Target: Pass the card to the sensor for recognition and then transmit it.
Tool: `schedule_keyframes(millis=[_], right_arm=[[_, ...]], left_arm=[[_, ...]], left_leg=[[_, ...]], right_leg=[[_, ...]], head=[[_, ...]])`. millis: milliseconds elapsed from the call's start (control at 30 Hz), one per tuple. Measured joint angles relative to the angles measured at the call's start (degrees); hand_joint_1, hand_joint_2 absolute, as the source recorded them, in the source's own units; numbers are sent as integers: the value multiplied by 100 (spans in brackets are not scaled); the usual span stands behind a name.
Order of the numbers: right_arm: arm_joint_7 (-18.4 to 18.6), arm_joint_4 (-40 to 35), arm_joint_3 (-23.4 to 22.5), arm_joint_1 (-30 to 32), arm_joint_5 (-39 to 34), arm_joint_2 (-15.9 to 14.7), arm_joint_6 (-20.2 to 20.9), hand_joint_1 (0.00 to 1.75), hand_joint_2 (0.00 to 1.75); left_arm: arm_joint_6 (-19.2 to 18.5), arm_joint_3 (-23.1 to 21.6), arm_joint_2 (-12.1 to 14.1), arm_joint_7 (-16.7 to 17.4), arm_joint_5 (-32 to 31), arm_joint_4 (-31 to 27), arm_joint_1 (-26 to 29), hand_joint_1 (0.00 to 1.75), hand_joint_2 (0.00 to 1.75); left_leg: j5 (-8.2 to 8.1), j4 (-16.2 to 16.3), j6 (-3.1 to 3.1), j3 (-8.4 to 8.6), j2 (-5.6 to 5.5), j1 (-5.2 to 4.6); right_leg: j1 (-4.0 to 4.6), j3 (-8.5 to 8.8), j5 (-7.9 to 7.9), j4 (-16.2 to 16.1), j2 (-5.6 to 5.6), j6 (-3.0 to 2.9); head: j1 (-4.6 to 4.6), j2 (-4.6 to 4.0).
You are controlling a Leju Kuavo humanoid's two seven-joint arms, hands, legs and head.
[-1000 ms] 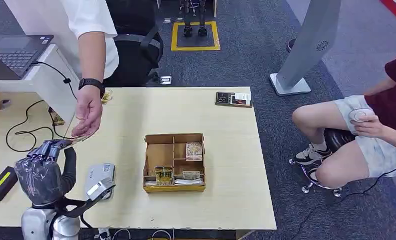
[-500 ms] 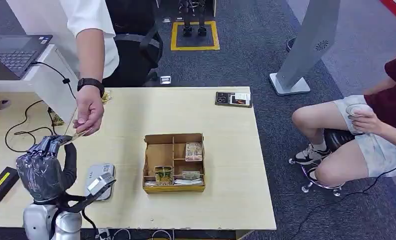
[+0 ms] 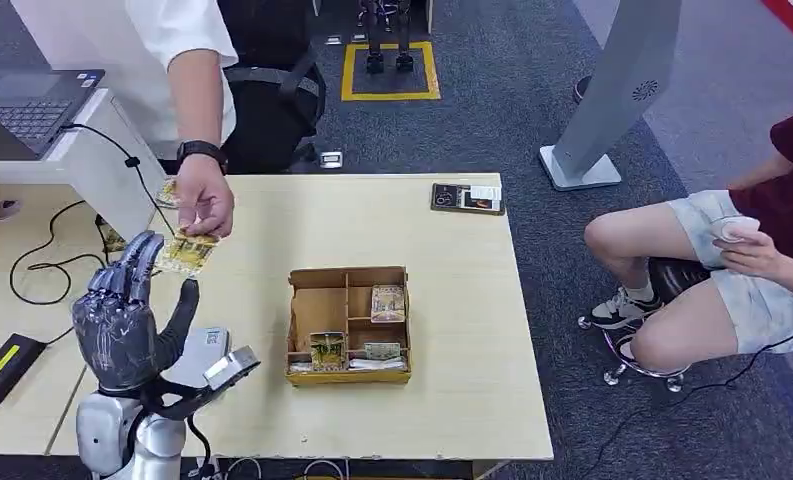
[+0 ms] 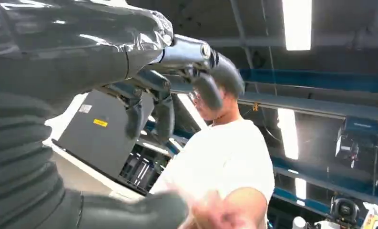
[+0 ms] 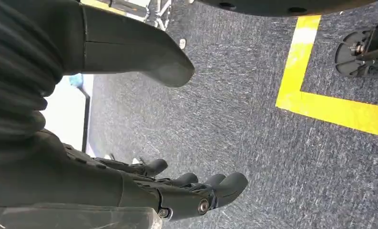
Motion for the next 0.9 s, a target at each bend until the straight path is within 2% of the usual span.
schedule_keyframes(millis=[167, 300, 533, 767, 900], right_arm=[[0, -4, 0, 0, 0, 0, 0, 0, 175], [-11, -4, 0, 1, -26, 0, -2, 0, 175], [-46, -4, 0, 8, -103, 0, -7, 0, 175], [-147, -2, 0, 28, -138, -2, 26, 0, 175], [-197, 9, 0, 39, -205, -2, 63, 0, 175]], left_arm=[[0, 0, 0, -254, 136, 0, 2, 0, 175], [0, 0, 0, -468, 668, 0, 9, 0, 175], [0, -39, 0, -503, 997, 0, 42, 0, 175], [0, -680, 131, -505, 1176, -219, 712, 0, 175], [0, -1122, 394, -505, 1115, -289, 1052, 0, 175]], left_leg=[[0, 0, 0, 0, 0, 0], [0, 0, 0, -1, -1, 0], [0, 0, 0, -3, -1, 0], [-9, 0, 2, -4, 0, 0], [-10, -1, 1, -3, 0, 0]], right_leg=[[0, 1, 0, 0, 0, 0], [0, 1, 0, 0, -1, 0], [0, 2, 0, 0, -2, 0], [0, 1, -1, -2, -1, 1], [0, 0, -3, -2, -2, 0]], head=[[0, 0], [0, 0], [0, 0], [0, 0], [0, 0]])
